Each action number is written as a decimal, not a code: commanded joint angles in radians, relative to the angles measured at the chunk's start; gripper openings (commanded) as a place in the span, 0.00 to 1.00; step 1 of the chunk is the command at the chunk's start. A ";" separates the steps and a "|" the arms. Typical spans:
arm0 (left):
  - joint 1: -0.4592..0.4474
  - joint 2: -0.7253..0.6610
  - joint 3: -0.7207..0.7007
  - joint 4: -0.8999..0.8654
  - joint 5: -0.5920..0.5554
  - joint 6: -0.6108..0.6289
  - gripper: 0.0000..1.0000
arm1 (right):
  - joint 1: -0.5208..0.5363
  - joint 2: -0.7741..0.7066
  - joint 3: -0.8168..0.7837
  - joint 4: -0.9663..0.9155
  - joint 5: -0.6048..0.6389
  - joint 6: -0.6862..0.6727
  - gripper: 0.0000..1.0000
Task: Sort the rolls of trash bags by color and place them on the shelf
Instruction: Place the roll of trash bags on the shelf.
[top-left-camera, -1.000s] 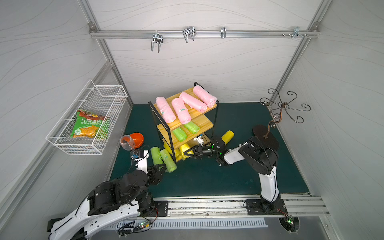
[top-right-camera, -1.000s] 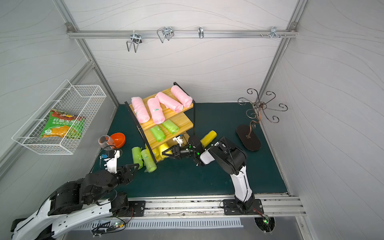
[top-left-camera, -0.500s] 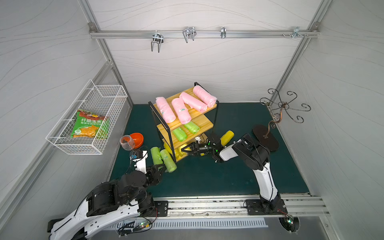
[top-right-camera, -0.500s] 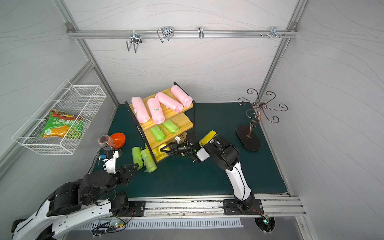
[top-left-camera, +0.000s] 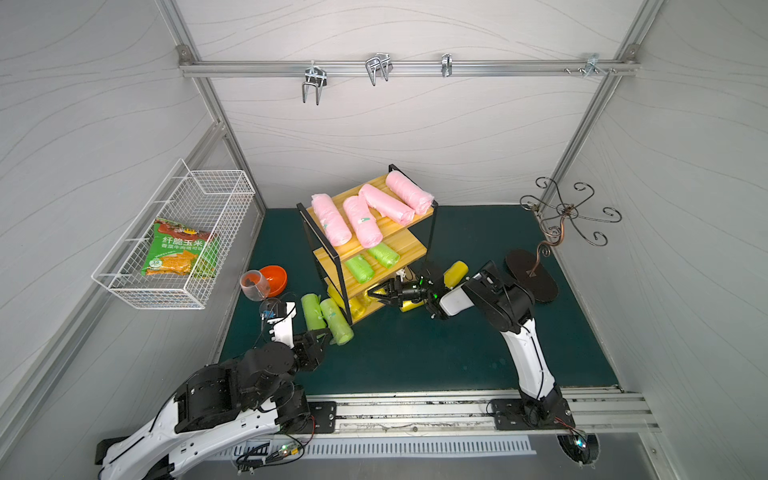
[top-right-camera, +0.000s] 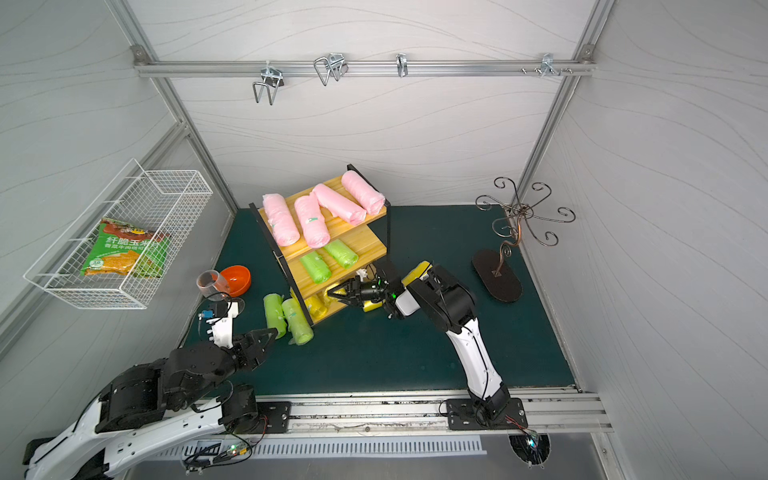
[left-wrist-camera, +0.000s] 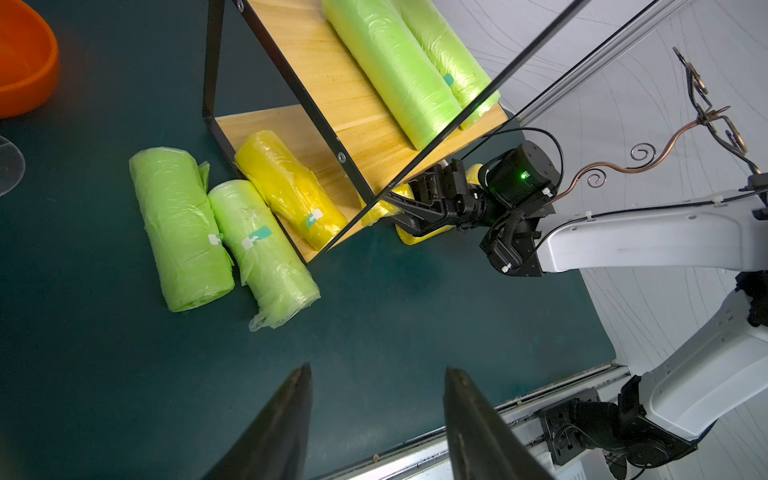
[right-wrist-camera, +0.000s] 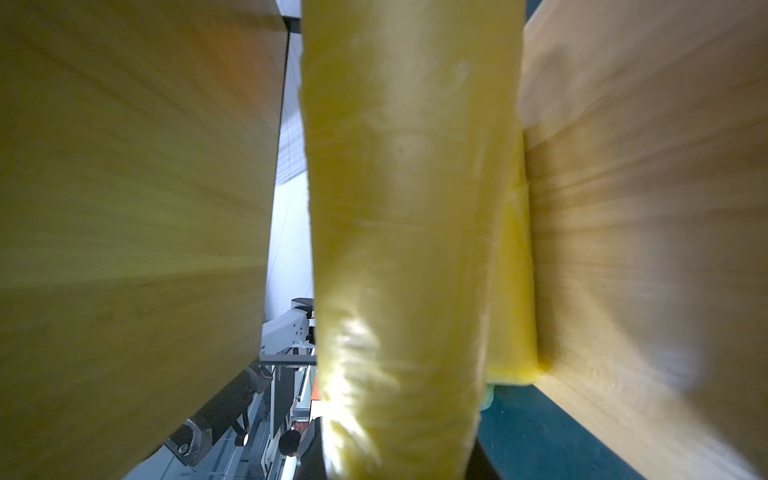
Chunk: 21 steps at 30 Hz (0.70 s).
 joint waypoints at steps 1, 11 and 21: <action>0.000 0.002 0.004 0.030 -0.006 -0.006 0.56 | 0.005 0.027 0.010 0.027 -0.020 -0.001 0.00; 0.000 0.028 0.016 0.035 -0.005 -0.002 0.56 | 0.017 -0.068 0.027 -0.430 -0.019 -0.259 0.02; 0.000 0.059 0.015 0.061 0.006 0.007 0.57 | 0.021 -0.147 0.070 -0.819 0.029 -0.491 0.14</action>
